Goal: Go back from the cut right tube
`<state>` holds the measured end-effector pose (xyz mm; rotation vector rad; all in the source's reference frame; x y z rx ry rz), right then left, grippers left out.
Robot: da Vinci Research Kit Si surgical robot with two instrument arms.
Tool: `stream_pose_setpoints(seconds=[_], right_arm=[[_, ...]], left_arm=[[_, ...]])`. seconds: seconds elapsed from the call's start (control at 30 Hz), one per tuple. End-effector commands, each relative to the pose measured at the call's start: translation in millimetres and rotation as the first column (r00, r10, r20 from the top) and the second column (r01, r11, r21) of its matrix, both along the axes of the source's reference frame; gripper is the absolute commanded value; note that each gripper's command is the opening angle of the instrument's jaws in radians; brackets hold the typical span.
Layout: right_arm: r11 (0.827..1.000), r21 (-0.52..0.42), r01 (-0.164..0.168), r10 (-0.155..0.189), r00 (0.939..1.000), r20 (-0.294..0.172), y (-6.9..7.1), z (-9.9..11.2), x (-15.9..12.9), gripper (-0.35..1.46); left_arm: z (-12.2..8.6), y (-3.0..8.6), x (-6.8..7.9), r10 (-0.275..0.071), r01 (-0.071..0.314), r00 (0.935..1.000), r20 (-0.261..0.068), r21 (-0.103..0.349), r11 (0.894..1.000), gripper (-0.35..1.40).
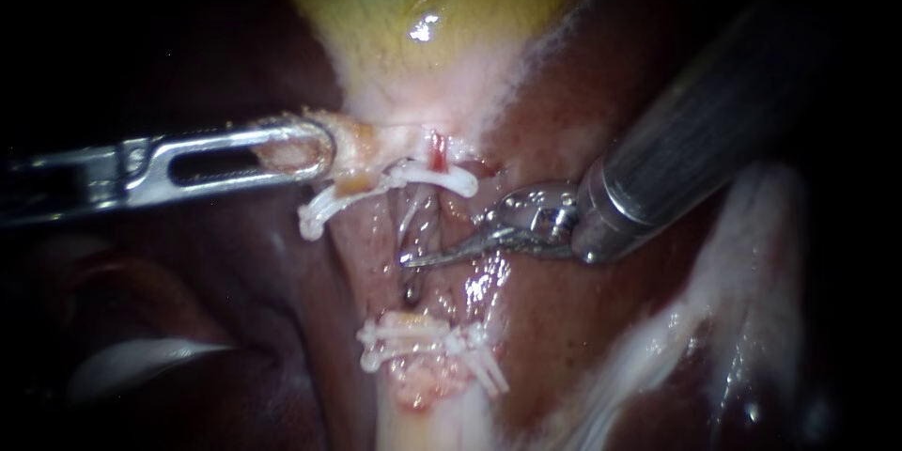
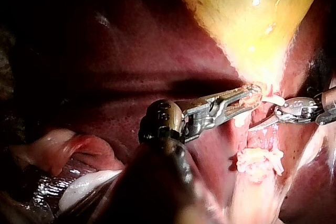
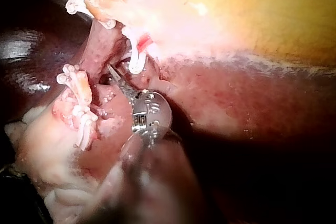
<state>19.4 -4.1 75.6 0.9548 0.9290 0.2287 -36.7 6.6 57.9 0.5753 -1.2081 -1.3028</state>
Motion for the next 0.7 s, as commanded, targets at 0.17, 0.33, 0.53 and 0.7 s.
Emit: stream_pose_setpoints(seconds=[0.17, 0.33, 0.53, 0.7], right_arm=[[1.0, -0.005, -0.008, 0.008, 1.0, 0.001, -0.2, -0.4, 0.0, 0.07], [0.998, -0.022, -0.056, 0.056, 0.9984, 0.002, -0.2, -0.8, -0.4, 0.85], [0.996, -0.036, -0.08, 0.081, 0.9967, 0.011, -0.6, -1.4, -0.6, 1.2], [0.995, -0.038, -0.097, 0.098, 0.9952, 0.01, -0.6, -2.1, -0.7, 1.27]], left_arm=[[0.0, 0.0, 0.0, 0.0, 0.0, 1.0, 0.0, 0.0, 1.0, -0.35], [0.0, 0.0, 0.1, 0.001, -0.001, 1.0, 0.0, 0.0, 1.0, -0.35], [0.0, 0.0, 0.1, 0.001, -0.001, 1.0, 0.0, 0.0, 1.0, -0.35], [0.0, 0.0, 0.1, 0.001, -0.001, 1.0, 0.001, 0.0, 1.0, -0.35]])
